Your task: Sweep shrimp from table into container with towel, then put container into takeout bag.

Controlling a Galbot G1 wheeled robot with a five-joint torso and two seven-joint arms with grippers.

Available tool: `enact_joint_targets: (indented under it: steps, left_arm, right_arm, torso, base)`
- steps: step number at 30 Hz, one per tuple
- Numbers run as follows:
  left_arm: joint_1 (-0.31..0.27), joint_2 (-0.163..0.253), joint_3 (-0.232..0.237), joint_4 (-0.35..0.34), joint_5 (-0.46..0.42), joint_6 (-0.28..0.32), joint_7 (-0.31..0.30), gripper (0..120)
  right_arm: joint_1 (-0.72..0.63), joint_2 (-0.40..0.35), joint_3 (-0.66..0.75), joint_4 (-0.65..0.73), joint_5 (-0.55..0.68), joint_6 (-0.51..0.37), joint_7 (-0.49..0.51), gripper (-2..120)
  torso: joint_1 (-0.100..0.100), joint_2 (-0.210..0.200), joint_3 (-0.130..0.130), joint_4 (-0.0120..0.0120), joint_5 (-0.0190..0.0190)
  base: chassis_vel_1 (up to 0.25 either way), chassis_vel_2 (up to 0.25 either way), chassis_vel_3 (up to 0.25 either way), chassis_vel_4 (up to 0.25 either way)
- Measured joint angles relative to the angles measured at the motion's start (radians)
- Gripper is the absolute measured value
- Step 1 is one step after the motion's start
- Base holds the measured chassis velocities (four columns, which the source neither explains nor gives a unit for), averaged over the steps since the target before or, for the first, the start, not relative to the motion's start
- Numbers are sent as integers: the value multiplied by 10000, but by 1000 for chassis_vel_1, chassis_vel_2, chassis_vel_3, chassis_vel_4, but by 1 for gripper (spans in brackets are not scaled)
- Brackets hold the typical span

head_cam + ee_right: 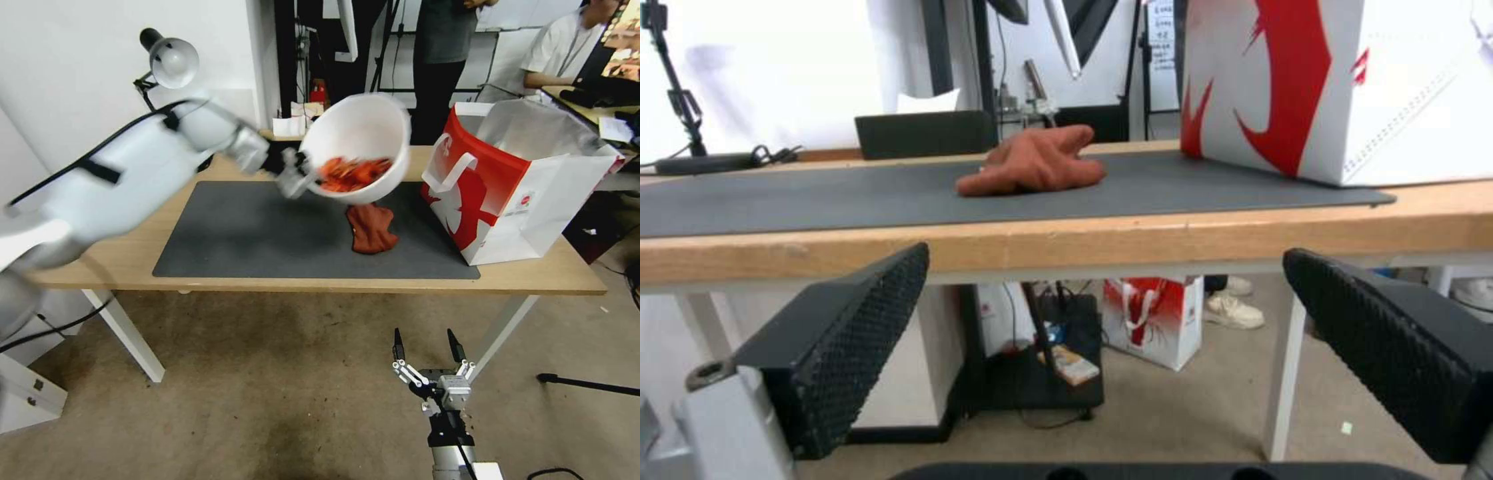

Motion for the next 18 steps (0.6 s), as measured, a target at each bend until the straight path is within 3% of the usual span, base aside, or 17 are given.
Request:
enact_joint_targets:
  steps: [1,2,3,5,6,8,9,11,12,14,18]
  left_arm:
    - [-323,-850,-32,981,21,-82,-54,0]
    - [-446,-1170,-53,1364,35,-91,-90,0]
    - [-446,-1170,-53,1364,35,-91,-90,0]
    - [-837,-2112,-21,2404,61,154,-306,0]
    - [-837,-2112,-21,2404,61,154,-306,0]
    - [-1171,-2915,81,3222,9,436,-421,0]
    - [-1171,-2915,81,3222,9,436,-421,0]
    - [-1480,-3580,167,3839,-184,621,-598,0]
    - [-1480,-3580,167,3839,-184,621,-598,0]
    - [-1755,-4142,185,4330,-367,668,-742,0]
    - [-1962,-4586,258,4547,-559,697,-818,0]
  right_arm:
    - [-6,67,-56,-50,-65,41,-7,100]
    - [-11,80,-69,-69,-85,53,-8,100]
    - [-11,80,-69,-69,-85,53,-8,100]
    - [-71,94,-95,-109,-155,134,-23,100]
    - [-71,94,-95,-109,-155,134,-23,100]
    - [-249,125,-93,-110,-190,295,-54,100]
    - [-249,125,-93,-110,-190,295,-54,100]
    - [-364,144,-95,-81,-204,407,-116,100]
    - [-364,144,-95,-81,-204,407,-116,100]
    - [-372,100,-114,-11,-235,426,-192,100]
    - [-303,9,-119,21,-268,412,-229,100]
  torso:
    - [0,1,-2,7,-7]
    - [-1,0,-1,5,-8]
    - [-1,0,-1,5,-8]
    - [-2,1,-2,-1,1]
    - [-2,1,-2,-1,1]
    - [-1,0,-1,1,-3]
    - [-1,0,-1,1,-3]
    - [-2,1,-2,0,-5]
    - [-2,1,-2,0,-5]
    - [-2,1,-2,2,-3]
    - [-2,1,-3,2,-3]
  base:
    - [0,0,0,0]
    - [0,0,0,0]
    - [0,0,0,0]
    - [0,0,0,0]
    - [0,0,0,0]
    - [0,0,0,0]
    - [0,0,0,0]
    - [0,0,0,0]
    - [0,0,0,0]
    - [0,0,0,0]
    - [0,0,0,0]
